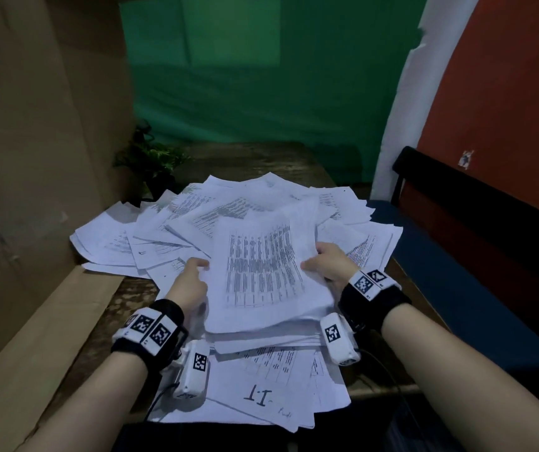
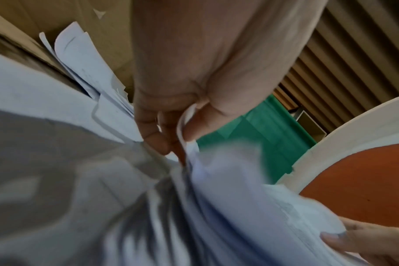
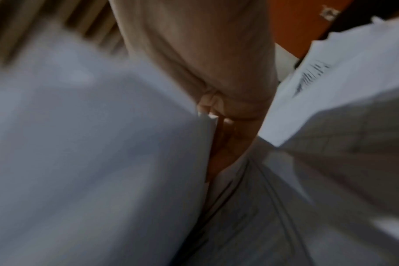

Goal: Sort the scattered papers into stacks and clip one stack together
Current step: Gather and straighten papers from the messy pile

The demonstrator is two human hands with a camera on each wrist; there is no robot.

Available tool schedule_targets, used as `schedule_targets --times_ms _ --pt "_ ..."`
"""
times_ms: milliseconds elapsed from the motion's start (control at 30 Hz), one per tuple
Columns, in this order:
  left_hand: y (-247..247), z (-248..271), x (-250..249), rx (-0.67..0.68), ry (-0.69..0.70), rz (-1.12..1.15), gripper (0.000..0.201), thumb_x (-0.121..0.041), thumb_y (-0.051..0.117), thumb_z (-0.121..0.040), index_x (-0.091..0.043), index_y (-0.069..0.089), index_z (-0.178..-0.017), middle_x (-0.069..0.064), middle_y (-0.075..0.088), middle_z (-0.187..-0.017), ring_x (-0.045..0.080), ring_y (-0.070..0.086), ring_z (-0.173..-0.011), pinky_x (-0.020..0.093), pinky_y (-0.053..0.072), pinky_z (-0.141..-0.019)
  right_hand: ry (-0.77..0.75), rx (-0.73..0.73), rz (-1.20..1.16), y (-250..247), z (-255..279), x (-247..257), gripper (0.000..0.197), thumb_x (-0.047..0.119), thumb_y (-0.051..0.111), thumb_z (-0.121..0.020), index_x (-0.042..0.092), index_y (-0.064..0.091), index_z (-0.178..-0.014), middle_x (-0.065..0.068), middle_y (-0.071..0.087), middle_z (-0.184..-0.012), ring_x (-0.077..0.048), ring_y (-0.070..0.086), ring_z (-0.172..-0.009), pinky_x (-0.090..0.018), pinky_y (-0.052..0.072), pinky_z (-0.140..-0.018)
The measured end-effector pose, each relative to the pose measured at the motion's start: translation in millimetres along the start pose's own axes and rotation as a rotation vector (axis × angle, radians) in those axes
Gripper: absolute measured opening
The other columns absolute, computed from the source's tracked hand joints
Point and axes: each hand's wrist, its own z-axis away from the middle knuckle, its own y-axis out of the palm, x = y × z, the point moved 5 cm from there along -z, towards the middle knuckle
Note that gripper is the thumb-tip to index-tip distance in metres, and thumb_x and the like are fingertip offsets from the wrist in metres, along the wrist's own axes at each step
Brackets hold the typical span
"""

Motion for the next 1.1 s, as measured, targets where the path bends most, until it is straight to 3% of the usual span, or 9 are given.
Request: schedule_targets --times_ms 100,200,333,433,533,700,800,967,1100 --pt "-19 0 -8 -0.053 -0.033 0.192 0.062 -0.024 0.061 -0.092 -0.011 0.029 -0.143 0.012 0.053 -0.108 0.024 0.054 -0.083 0.033 0.044 -0.072 -0.185 -0.015 -0.008 -15 8 26 0.026 -0.01 0.051 -0.086 0.004 0.063 -0.104 -0.011 0.065 -0.097 -0.022 0.06 -0.086 -0.033 0.047 -0.074" --pt "-44 7 -43 -0.1 0.037 0.393 0.086 -0.06 0.06 -0.081 -0.016 0.025 -0.146 0.01 0.049 -0.132 0.027 0.054 -0.113 0.039 0.045 -0.098 -0.322 0.095 -0.171 -28 25 62 0.035 -0.012 0.05 -0.09 0.016 0.064 -0.105 -0.001 0.072 -0.099 -0.014 0.069 -0.086 -0.028 0.054 -0.079" --pt "-70 35 -118 -0.34 0.375 0.514 0.061 -0.038 0.053 -0.095 -0.007 0.033 -0.143 0.0 0.049 -0.132 0.014 0.048 -0.124 0.007 0.038 -0.087 -0.476 0.106 -0.254 -41 39 109 0.032 -0.008 0.053 -0.091 0.016 0.061 -0.111 0.009 0.074 -0.095 -0.007 0.069 -0.09 -0.021 0.053 -0.079" --pt "-90 59 -149 -0.551 0.685 0.696 0.046 -0.027 0.063 -0.091 -0.007 0.046 -0.129 -0.002 0.06 -0.115 -0.004 0.061 -0.099 0.019 0.05 -0.091 -0.564 0.09 -0.278 -43 50 129 0.044 0.014 0.068 -0.086 0.013 0.055 -0.128 -0.004 0.069 -0.119 -0.023 0.064 -0.113 -0.038 0.051 -0.096" --pt "-83 74 -165 -0.501 0.921 0.632 0.036 -0.029 0.063 -0.084 -0.023 0.043 -0.114 -0.002 0.056 -0.109 -0.009 0.059 -0.097 0.014 0.049 -0.084 -0.626 0.075 -0.253 -38 61 139 0.041 0.013 0.065 -0.091 0.013 0.054 -0.13 -0.002 0.067 -0.123 -0.016 0.063 -0.115 -0.029 0.051 -0.094" --pt "-53 47 -161 -0.133 0.703 0.541 0.052 -0.044 0.065 -0.078 -0.015 0.058 -0.12 0.006 0.065 -0.118 0.019 0.062 -0.109 0.04 0.05 -0.093 -0.506 -0.091 -0.355 -32 49 133 0.041 0.029 0.072 -0.086 0.014 0.062 -0.123 -0.004 0.07 -0.117 -0.021 0.064 -0.112 -0.044 0.05 -0.101" --pt "-54 44 -158 -0.341 0.662 0.543 0.021 -0.039 0.067 -0.081 -0.019 0.064 -0.087 -0.002 0.063 -0.08 0.001 0.059 -0.072 0.028 0.047 -0.073 -0.471 -0.222 -0.436 -33 55 141 0.015 0.023 0.066 -0.092 0.015 0.067 -0.104 -0.001 0.071 -0.103 -0.025 0.066 -0.106 -0.05 0.05 -0.099" --pt "-73 80 -177 -0.716 0.881 0.635 0.011 -0.022 0.043 -0.102 -0.032 0.047 -0.105 -0.015 0.059 -0.103 -0.005 0.058 -0.097 0.019 0.047 -0.088 -0.721 -0.209 -0.472 -35 80 167 0.008 0.025 0.063 -0.094 0.023 0.065 -0.101 0.001 0.071 -0.103 -0.019 0.066 -0.105 -0.036 0.054 -0.094" --pt "-41 38 -126 -0.543 0.453 0.523 0.032 -0.043 0.026 -0.103 -0.02 0.047 -0.113 -0.005 0.053 -0.101 0.006 0.053 -0.085 0.022 0.033 -0.083 -0.419 -0.047 -0.322 -12 56 99 0.047 0.036 0.074 -0.083 0.018 0.062 -0.125 0.002 0.068 -0.123 -0.014 0.061 -0.117 -0.037 0.044 -0.104"
